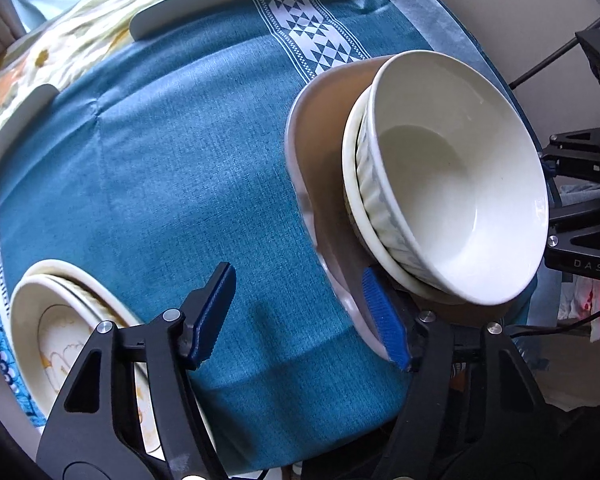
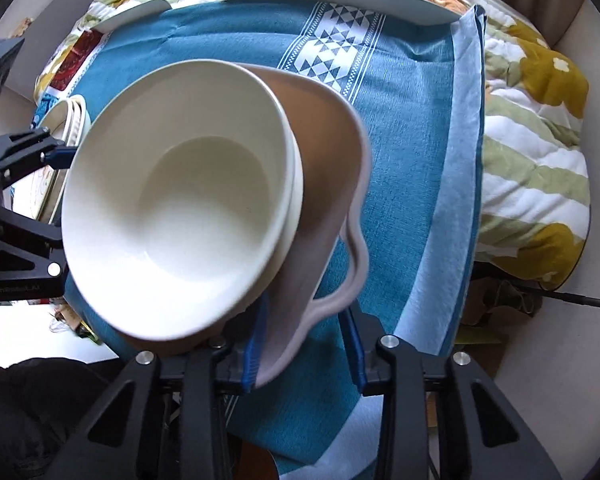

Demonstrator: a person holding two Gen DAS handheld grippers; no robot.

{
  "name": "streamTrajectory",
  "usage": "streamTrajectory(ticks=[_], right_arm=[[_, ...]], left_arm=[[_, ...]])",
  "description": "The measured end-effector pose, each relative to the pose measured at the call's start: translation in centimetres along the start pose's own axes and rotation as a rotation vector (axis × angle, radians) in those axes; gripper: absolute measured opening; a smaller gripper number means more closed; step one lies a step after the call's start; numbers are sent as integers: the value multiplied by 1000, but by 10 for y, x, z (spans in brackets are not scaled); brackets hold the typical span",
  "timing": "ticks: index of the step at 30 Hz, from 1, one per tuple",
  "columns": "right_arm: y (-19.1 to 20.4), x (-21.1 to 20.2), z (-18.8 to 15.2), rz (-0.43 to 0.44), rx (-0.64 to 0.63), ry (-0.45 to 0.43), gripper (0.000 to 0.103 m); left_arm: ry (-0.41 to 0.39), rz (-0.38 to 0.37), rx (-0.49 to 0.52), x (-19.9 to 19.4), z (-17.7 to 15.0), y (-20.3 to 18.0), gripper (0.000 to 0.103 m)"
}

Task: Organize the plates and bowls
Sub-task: 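Lift the bowl stack with both grippers and carry it over the plate stack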

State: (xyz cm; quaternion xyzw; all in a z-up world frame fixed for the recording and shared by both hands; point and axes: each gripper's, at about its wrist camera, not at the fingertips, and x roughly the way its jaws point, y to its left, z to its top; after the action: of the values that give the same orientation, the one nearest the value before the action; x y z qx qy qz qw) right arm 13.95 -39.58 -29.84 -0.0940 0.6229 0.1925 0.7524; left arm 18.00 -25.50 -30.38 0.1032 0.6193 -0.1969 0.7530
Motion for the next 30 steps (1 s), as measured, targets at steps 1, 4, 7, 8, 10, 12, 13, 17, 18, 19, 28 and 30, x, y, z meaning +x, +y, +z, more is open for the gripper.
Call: streamTrajectory(ticks=[1, 4, 7, 8, 10, 12, 13, 17, 18, 19, 28, 30], right_arm=[[0, 1, 0, 7, -6, -7, 28], [3, 5, -1, 19, -20, -29, 20], [7, 11, -3, 37, -25, -50, 14], [9, 12, -4, 34, -26, -58, 14], [8, 12, -7, 40, -18, -74, 14], [8, 11, -8, 40, -19, -86, 13], [8, 11, -8, 34, -25, -91, 13], [8, 9, -12, 32, -23, -107, 13], [8, 9, -13, 31, -24, -113, 13], [8, 9, -14, 28, -24, -117, 13], [11, -11, -6, 14, -31, -173, 13], [17, -23, -3, 10, -46, -182, 13]], left_arm=[[-6, -5, 4, 2, 0, 0, 60], [-10, -19, 27, 10, 2, -6, 43], [-16, -44, 49, 16, 4, -16, 21], [-26, -52, 51, 16, 4, -18, 14], [-46, -44, 64, 16, 2, -21, 11], [-64, -32, 80, 16, 1, -24, 11], [-66, -34, 82, 16, 1, -23, 11], [-80, -27, 92, 15, 1, -24, 11], [-85, -21, 94, 14, -1, -24, 11], [-90, -16, 100, 13, -1, -24, 11], [-149, 11, 86, -14, 0, -21, 11], [-164, 19, 73, -27, -4, -18, 11]])
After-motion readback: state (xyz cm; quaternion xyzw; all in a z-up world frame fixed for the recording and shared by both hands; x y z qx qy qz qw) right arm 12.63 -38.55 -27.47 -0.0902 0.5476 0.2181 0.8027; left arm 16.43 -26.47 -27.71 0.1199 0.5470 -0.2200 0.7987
